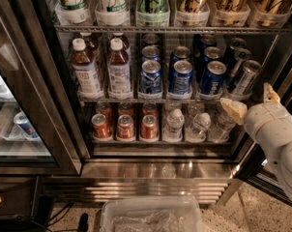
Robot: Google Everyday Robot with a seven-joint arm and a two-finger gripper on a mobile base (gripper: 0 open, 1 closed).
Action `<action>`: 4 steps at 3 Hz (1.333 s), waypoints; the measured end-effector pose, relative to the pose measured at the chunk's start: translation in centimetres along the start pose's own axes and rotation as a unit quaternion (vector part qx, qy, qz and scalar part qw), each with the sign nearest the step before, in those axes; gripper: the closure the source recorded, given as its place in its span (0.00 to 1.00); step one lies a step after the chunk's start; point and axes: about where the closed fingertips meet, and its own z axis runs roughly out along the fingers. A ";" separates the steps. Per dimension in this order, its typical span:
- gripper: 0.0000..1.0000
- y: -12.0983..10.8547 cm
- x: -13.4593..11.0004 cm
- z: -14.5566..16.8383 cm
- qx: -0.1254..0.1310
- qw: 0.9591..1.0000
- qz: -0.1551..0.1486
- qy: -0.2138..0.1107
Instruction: Pick redbull can from middle shelf of fridge
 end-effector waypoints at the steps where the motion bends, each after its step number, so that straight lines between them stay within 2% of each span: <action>1: 0.25 -0.5 0.6 0.5 0.017 1.000 0.023 0.003; 2: 0.32 -0.9 0.8 1.1 0.024 0.999 0.045 -0.002; 4: 0.31 -1.6 1.4 1.9 0.024 0.996 0.083 -0.008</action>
Offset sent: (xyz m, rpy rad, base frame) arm 0.0153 -0.0185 -0.0071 0.1290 -0.0392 -0.0789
